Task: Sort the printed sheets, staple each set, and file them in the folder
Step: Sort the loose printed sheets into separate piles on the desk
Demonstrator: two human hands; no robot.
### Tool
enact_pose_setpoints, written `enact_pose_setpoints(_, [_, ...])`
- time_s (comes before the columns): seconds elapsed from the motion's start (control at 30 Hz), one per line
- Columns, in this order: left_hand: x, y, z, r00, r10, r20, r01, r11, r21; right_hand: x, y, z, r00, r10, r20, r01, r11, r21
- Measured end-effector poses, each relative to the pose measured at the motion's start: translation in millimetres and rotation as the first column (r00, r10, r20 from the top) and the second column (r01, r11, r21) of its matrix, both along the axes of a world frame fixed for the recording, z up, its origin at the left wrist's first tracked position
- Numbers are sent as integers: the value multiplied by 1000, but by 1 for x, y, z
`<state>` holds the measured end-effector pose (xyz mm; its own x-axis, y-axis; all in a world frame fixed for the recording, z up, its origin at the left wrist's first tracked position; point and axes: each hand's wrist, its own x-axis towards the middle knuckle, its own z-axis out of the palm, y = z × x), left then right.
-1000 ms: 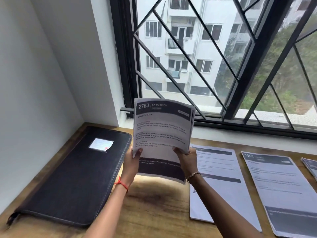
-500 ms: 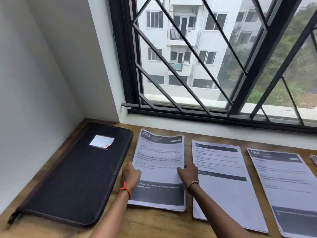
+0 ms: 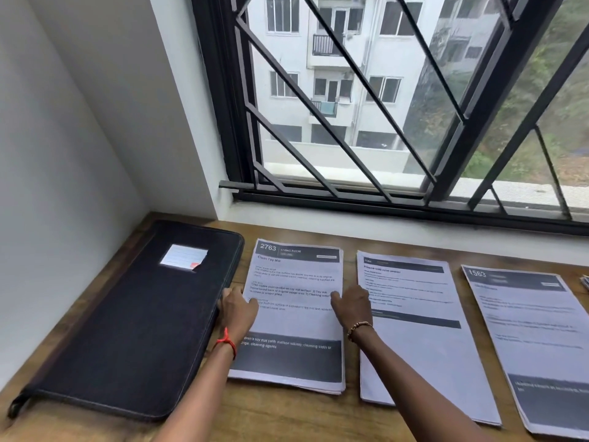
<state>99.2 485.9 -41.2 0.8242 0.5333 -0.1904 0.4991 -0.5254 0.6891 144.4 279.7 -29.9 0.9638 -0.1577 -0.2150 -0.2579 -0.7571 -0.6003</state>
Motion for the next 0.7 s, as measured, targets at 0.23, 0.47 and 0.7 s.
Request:
enact_pose_setpoints(0.23, [21, 4, 6, 993, -86, 74, 91, 994, -66, 31, 3, 2, 1000, 2, 26, -4, 999, 48])
enact_pose_setpoints(0.47, [46, 9, 3, 988, -149, 29, 150, 986, -75, 56, 5, -2, 1000, 9, -7, -9, 998, 58])
enact_pose_setpoints(0.7, [49, 10, -3, 988, -154, 16, 155, 985, -76, 61, 8, -6, 998, -61, -4, 61, 996, 68])
